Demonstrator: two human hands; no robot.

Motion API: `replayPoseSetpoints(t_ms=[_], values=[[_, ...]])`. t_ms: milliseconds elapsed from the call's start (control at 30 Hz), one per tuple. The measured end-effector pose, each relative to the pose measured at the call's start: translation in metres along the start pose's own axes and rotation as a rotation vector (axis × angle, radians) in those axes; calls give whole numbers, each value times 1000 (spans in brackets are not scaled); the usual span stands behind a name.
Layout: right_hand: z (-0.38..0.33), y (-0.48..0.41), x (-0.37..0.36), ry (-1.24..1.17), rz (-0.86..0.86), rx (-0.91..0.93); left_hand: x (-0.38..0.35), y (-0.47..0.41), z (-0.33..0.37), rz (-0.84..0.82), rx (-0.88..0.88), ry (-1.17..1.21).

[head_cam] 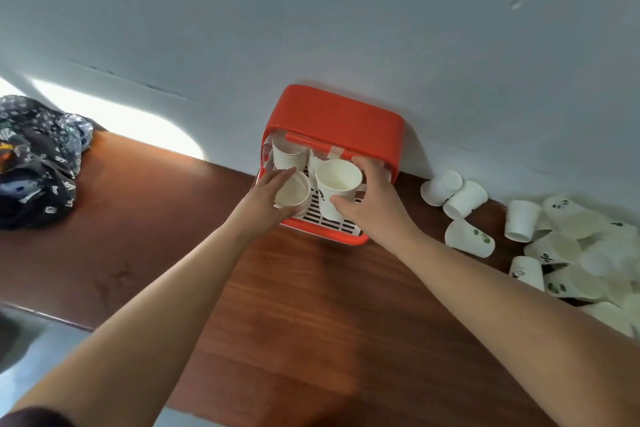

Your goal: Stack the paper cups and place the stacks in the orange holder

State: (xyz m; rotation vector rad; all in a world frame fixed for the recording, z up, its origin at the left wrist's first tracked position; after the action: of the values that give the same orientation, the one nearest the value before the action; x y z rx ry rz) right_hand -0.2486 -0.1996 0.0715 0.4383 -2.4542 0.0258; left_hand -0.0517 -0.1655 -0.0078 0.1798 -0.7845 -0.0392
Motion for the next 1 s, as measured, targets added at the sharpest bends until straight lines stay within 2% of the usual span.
replayPoseSetpoints(t_ms=[133,233,400,467,567,700,800,1000], values=[[-16,-7,-6,-80,72,12,-7,-1,-14,-106,51,112],[-25,-13,-18,-128,74,51,-6,3,-26,-102,124,294],[-41,-13,-36,72,74,152,6,10,-36,-7,232,467],[-46,-11,-43,165,76,214,10,10,-35,6,233,514],[-42,-6,-65,300,-12,270,12,10,-27,13,206,599],[-13,-11,-78,324,-113,133,7,10,-22,-40,157,577],[3,-14,-82,175,-193,-13,1,8,-28,-64,112,427],[12,-24,-85,77,-119,-102,6,6,-27,39,93,342]])
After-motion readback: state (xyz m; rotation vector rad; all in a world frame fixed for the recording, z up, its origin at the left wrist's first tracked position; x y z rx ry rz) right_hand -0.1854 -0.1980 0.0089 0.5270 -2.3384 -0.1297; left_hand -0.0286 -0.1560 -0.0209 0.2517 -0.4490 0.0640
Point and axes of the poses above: each hand's wrist, its own y-axis away from the middle knuckle, its own x-axis out of the back of the hand, z = x × y, the point moved 10 cm from there along -y, towards the middle knuckle, and after that the axes turned 4 degrees about -y, right-handed, at the moved point
